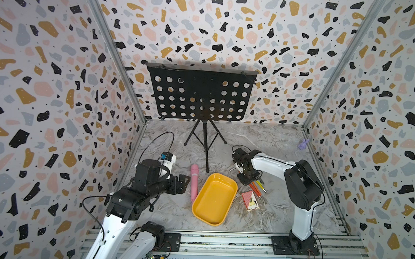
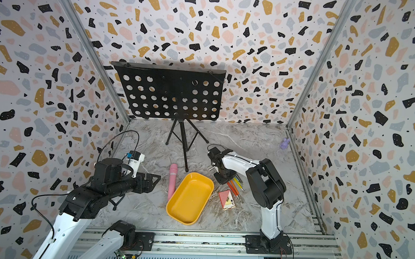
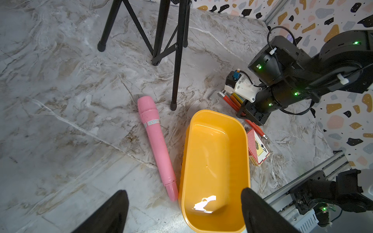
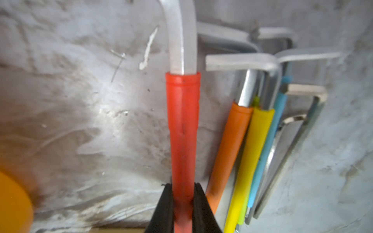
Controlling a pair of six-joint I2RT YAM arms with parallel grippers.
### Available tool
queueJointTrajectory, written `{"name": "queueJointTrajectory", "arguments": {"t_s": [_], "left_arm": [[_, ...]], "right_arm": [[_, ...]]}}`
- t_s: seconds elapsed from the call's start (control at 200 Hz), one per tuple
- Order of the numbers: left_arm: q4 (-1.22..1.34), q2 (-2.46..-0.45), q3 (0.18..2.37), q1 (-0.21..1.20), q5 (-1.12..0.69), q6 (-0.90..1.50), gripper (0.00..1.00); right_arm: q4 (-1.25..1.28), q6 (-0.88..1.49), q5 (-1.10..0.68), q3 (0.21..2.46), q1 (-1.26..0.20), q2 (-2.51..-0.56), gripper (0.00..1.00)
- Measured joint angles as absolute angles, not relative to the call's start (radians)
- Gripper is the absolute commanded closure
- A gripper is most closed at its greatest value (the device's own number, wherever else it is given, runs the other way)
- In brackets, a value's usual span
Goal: Put the hex key on the desktop into the storage box
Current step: Pick up the Allen key from the center of the board.
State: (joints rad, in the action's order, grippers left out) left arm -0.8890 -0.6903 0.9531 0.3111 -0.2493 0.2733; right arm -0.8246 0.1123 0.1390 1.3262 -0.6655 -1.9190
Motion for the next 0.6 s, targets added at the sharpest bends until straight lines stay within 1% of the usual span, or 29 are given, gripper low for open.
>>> {"name": "queueJointTrajectory", "arguments": {"t_s": [0.185,0.345,0.486,0.601], "left_arm": [[-0.889,-0.69,0.949,0.311,-0.248,0.274,0.1],[-0.889,-0.689,0.949,0.311,-0.245,0.274,0.1],[-0.889,-0.688,0.949,0.311,-0.244,0.274,0.1],[-0.889,-0.68,0.949,0.311,-0.242,0.274,0.1]], "right_arm": [[-0.823,0.124,0.157,1.325,-0.665,-1.824,1.0],[-0.834,0.179,0.183,1.325,-0.665,-1.72,1.0],[-0.842,0.303,0.103,1.327,-0.664,-1.63,1.0],[-0.834,0.464,0.01,1.327,-0.679,-1.58,1.0]]}}
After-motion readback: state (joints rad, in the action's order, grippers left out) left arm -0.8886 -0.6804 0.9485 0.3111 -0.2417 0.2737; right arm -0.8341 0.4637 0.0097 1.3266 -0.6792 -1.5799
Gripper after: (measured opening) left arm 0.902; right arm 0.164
